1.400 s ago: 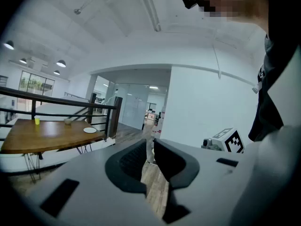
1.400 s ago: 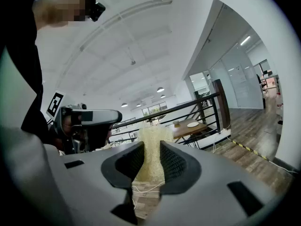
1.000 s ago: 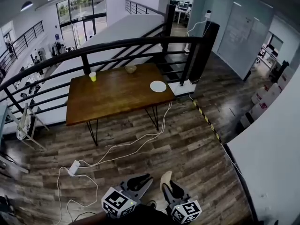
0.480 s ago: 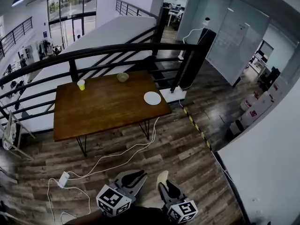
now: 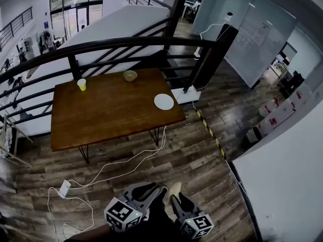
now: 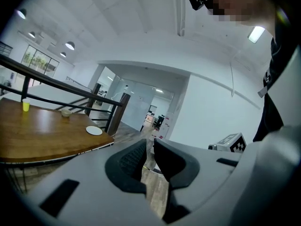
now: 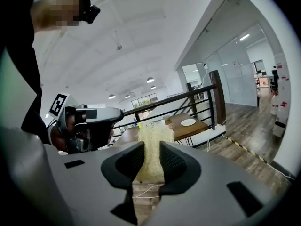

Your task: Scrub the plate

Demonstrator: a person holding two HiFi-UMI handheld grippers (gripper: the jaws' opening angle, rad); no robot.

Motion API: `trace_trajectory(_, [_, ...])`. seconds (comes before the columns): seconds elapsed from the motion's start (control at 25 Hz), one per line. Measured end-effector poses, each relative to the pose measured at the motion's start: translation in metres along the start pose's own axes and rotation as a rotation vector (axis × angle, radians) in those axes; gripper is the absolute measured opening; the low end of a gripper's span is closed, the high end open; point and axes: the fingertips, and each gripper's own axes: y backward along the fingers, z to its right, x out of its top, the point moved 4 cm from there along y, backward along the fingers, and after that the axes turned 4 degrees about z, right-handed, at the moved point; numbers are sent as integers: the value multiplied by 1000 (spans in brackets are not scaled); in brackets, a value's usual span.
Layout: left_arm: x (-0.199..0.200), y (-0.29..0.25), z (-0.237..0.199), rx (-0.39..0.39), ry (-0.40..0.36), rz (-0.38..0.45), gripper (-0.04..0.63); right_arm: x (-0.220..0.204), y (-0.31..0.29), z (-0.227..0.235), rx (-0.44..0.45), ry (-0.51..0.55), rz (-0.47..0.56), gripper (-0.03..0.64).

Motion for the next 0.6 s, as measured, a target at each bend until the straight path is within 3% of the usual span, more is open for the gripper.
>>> trace_trajectory(0.28, [29,-57,-35,135,-38,6,61,43,-62,48,155,1,24,112])
trace_trajectory(0.6, [63,-176,-47,172,-98,4,61,93,-111,157,206,-44,26,109])
